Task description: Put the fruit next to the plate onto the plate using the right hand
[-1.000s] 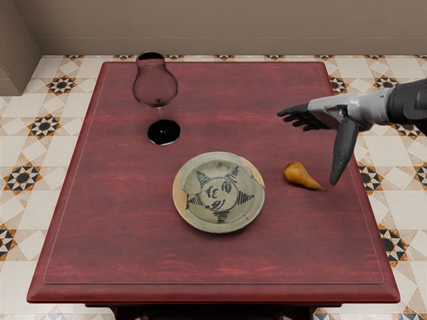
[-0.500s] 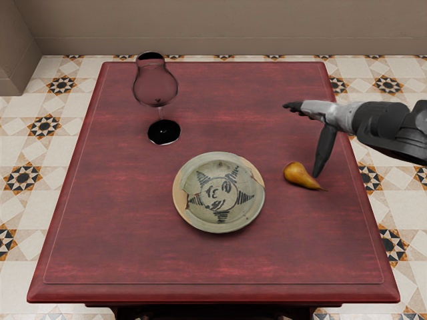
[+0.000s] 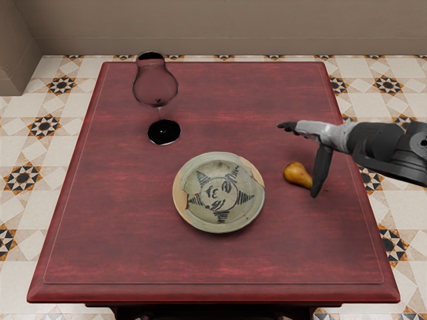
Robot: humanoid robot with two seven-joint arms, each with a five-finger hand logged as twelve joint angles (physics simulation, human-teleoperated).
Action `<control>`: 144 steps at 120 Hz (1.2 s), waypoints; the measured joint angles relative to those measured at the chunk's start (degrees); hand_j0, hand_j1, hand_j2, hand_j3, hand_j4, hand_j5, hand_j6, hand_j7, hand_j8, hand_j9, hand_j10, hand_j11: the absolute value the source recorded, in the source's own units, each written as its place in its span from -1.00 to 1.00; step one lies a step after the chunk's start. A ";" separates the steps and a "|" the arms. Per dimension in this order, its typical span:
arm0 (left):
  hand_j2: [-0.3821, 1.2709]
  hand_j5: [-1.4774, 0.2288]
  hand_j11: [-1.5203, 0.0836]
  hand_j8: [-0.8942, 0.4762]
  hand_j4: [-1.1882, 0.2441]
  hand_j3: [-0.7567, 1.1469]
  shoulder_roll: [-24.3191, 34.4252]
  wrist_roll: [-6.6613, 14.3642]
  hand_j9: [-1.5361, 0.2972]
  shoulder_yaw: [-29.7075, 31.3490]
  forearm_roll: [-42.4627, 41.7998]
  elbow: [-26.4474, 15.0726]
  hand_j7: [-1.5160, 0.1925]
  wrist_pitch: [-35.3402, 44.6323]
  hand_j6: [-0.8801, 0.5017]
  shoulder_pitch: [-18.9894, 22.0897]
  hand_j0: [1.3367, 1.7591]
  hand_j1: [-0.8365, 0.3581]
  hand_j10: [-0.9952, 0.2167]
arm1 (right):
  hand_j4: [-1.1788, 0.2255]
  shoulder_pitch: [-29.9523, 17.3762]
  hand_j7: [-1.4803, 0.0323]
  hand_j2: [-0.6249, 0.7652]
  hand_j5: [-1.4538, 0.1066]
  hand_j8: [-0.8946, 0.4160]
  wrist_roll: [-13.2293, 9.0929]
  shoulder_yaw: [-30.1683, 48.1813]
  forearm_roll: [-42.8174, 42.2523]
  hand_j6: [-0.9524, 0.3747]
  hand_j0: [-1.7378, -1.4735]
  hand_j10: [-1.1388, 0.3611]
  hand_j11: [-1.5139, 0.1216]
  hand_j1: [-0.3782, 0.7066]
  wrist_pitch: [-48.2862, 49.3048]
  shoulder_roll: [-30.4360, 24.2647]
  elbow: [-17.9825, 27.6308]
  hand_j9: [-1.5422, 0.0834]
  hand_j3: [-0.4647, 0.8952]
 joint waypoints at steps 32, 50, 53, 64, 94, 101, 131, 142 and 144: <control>-0.53 0.70 0.86 0.27 0.63 -0.21 0.00 0.00 0.65 0.00 0.00 0.00 0.74 0.00 0.24 0.00 0.52 0.94 0.61 | 0.67 -0.57 0.96 -0.10 0.86 0.36 0.00 -1.03 -4.42 0.43 -0.40 0.52 0.85 -0.95 0.00 2.71 -0.18 0.90 -0.32; -0.53 0.70 0.86 0.28 0.63 -0.21 0.00 0.00 0.65 0.00 0.00 0.00 0.74 0.00 0.24 0.00 0.52 0.94 0.61 | 0.62 -1.43 0.90 -0.11 0.80 0.31 0.00 -1.61 -5.54 0.38 -0.40 0.47 0.80 -0.87 -0.86 2.89 -0.03 0.84 -0.32; -0.53 0.70 0.86 0.28 0.63 -0.21 0.00 0.00 0.65 0.00 0.00 0.00 0.74 0.00 0.24 0.00 0.52 0.95 0.61 | 0.61 -1.65 0.88 -0.11 0.79 0.29 0.00 -1.67 -5.86 0.36 -0.40 0.46 0.78 -0.85 -1.04 2.92 0.01 0.83 -0.32; -0.53 0.70 0.86 0.28 0.63 -0.21 0.00 0.00 0.65 0.00 0.00 0.00 0.74 0.00 0.24 0.00 0.52 0.94 0.61 | 0.58 -2.42 0.84 -0.12 0.75 0.26 0.00 -1.82 -7.05 0.33 -0.40 0.42 0.74 -0.80 -1.98 3.05 0.11 0.79 -0.32; -0.53 0.70 0.86 0.28 0.63 -0.21 0.00 0.00 0.65 0.00 0.00 0.00 0.74 0.00 0.24 0.00 0.52 0.95 0.61 | 0.50 -4.97 0.75 -0.13 0.66 0.17 0.00 -1.92 -11.20 0.24 -0.40 0.35 0.65 -0.68 -4.83 3.18 1.61 0.70 -0.32; -0.53 0.70 0.86 0.28 0.63 -0.21 0.00 0.00 0.65 0.00 0.00 0.00 0.74 0.00 0.24 0.00 0.52 0.94 0.61 | 0.49 -5.44 0.73 -0.14 0.65 0.16 0.00 -1.92 -11.94 0.23 -0.40 0.34 0.64 -0.66 -5.36 3.27 1.97 0.69 -0.32; -0.53 0.70 0.86 0.28 0.63 -0.21 0.00 0.00 0.65 0.00 0.00 0.00 0.74 0.00 0.24 0.00 0.52 0.95 0.61 | 0.43 -7.96 0.66 -0.15 0.58 0.10 0.00 -1.93 -16.61 0.17 -0.40 0.29 0.58 -0.57 -7.70 4.21 2.92 0.62 -0.32; -0.53 0.70 0.86 0.28 0.63 -0.21 0.00 0.00 0.65 0.00 0.00 0.00 0.74 0.00 0.24 0.00 0.52 0.95 0.61 | 0.39 -8.39 0.62 -0.15 0.53 0.06 0.00 -1.93 -17.19 0.13 -0.40 0.25 0.54 -0.51 -8.38 4.07 3.18 0.58 -0.32; -0.53 0.70 0.86 0.28 0.63 -0.21 0.00 0.00 0.65 0.00 0.00 0.00 0.74 0.00 0.24 0.00 0.52 0.95 0.61 | 0.38 -8.44 0.61 -0.16 0.52 0.05 0.00 -1.93 -17.24 0.12 -0.40 0.24 0.53 -0.50 -8.46 4.05 3.22 0.57 -0.32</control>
